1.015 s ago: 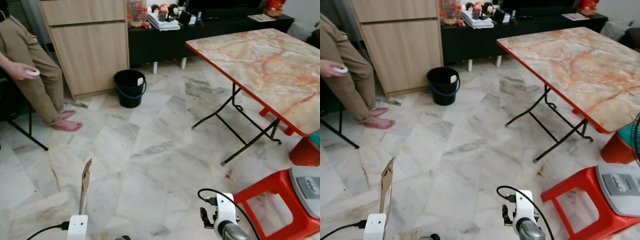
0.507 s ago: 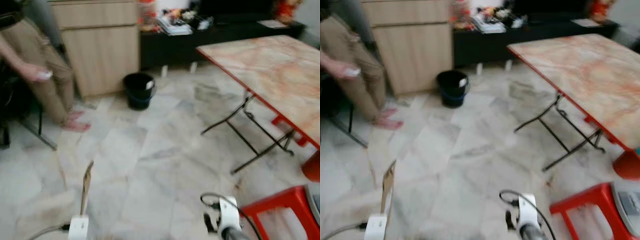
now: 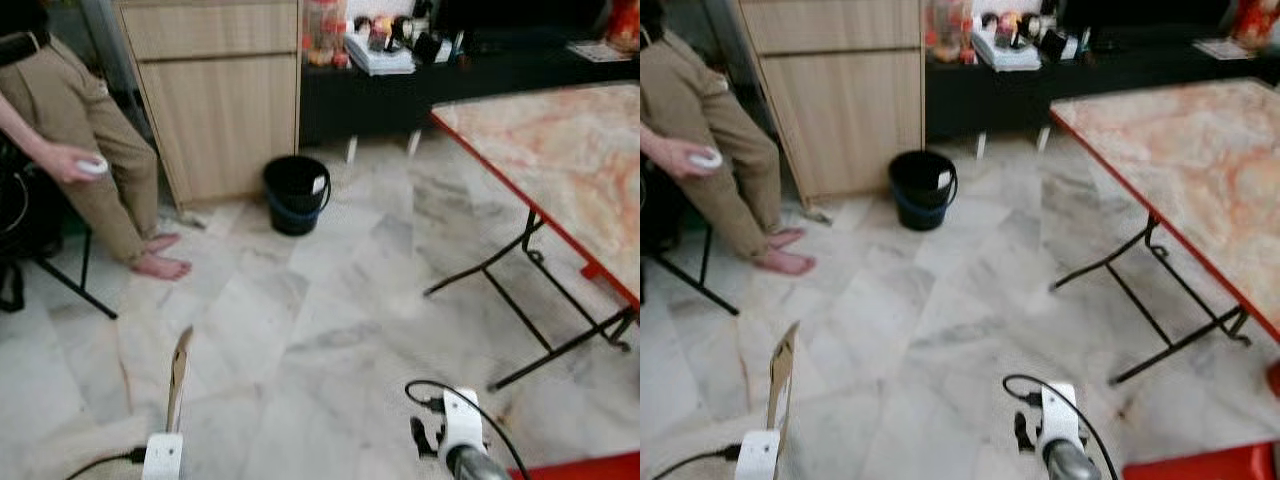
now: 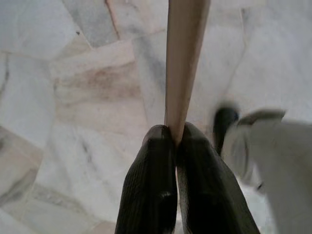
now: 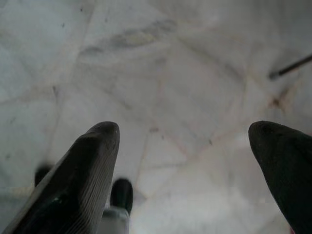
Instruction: Picking trash to rubbish bin
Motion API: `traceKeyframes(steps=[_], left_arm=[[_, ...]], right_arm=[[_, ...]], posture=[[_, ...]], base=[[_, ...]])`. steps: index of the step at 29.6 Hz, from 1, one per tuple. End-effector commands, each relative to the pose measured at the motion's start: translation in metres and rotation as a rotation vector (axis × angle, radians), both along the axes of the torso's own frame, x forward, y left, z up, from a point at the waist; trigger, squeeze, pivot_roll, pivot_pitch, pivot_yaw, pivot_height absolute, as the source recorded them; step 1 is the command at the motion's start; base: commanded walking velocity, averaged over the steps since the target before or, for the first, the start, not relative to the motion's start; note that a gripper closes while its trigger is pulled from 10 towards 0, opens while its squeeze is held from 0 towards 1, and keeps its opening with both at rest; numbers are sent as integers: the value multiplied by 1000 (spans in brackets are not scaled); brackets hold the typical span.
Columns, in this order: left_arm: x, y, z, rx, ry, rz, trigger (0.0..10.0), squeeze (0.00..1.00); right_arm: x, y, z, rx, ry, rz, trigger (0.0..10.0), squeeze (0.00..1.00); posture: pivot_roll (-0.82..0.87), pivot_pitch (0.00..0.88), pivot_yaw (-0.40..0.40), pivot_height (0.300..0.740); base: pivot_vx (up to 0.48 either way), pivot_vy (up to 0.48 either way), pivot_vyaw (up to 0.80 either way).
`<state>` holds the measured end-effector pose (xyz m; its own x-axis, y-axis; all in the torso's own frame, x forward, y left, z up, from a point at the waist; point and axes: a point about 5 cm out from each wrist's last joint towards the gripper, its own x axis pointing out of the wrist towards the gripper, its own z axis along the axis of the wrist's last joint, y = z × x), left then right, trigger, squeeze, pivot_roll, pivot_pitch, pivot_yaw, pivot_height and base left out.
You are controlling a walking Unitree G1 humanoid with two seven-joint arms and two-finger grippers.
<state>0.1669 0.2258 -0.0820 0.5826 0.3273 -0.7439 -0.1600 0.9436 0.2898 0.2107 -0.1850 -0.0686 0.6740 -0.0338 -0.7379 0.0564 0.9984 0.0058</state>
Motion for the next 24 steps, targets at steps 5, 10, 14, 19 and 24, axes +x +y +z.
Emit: traceKeyframes(steps=[5, 10, 14, 19, 24], left_arm=[[-6, 5, -1, 17, 14, 2, 10000, 0], [-6, 5, -1, 16, 14, 4, 10000, 0], [-6, 6, -1, 17, 15, 2, 10000, 0], [-7, 9, -1, 23, 17, -2, 10000, 0], [-7, 15, 1, 40, 20, -12, 10000, 0]], right_arm=[[3, 8, 1, 8, -7, 33, 10000, 0], [4, 8, 1, 8, -6, 32, 10000, 0], [3, 8, 1, 19, -4, 13, 10000, 0], [3, 10, 0, 21, -4, 3, 10000, 0], [2, 12, 0, 28, -5, -18, 10000, 0]], posture=[[52, 132, -100, 740], [53, 134, -99, 740], [56, 136, -94, 740], [65, 138, -78, 740], [79, 141, -71, 740]], base=[[480, 0, 178], [480, 0, 425], [480, 0, 0], [480, 0, 0], [480, 0, 0]])
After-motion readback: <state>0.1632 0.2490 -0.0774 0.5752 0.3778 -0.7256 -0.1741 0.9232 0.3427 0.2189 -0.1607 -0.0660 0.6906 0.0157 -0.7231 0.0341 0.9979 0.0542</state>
